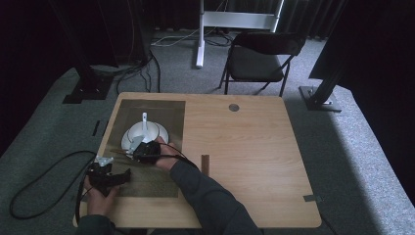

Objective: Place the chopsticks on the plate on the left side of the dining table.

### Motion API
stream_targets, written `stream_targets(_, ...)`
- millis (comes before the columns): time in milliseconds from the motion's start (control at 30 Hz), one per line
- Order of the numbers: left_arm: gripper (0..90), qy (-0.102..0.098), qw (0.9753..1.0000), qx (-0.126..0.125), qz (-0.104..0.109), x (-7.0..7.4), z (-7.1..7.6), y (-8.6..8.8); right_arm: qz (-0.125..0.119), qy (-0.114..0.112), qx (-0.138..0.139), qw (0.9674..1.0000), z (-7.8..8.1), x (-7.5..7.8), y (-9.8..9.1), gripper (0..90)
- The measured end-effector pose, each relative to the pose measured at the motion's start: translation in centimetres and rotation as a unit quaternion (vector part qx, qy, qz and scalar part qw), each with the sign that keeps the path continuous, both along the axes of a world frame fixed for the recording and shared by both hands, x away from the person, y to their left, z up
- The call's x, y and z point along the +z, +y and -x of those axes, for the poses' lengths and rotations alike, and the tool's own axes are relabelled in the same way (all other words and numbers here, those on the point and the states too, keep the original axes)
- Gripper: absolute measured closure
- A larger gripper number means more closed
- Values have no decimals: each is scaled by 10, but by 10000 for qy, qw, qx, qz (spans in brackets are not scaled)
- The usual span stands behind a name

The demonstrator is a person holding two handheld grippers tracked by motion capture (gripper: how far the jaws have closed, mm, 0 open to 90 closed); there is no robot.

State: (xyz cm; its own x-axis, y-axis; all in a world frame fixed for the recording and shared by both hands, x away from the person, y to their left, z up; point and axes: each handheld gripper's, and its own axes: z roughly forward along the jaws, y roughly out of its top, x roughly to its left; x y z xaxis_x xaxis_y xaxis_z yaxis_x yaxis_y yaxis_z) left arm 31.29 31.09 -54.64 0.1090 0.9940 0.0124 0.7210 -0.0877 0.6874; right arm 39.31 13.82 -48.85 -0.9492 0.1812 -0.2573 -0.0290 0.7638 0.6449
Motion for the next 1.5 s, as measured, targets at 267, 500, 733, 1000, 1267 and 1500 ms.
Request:
stream_targets(267, 2, -1, 10000, 0, 0, 0, 0, 0, 30, -1, -1, 10000, 0, -1, 0, 841)
stream_targets(500, 2, 0, 10000, 1, 1, 0, 0, 0, 48, 2, -15, 10000, 0, -2, 0, 841)
stream_targets(733, 2, 0, 10000, 0, 1, 0, 0, 0, 91, -8, -2, 10000, 0, -4, 1, 841)
stream_targets(1000, 2, -5, 10000, 1, 0, 0, 0, 0, 130, -8, -29, 9999, -1, -6, 3, 841)
stream_targets(1267, 2, -6, 10000, 2, -1, 0, 0, 0, 137, -9, -52, 9999, -1, -8, 5, 839)
stream_targets(1500, 2, -6, 10000, 3, 2, 0, 0, 0, 156, -13, -88, 9998, -2, -10, 6, 838)
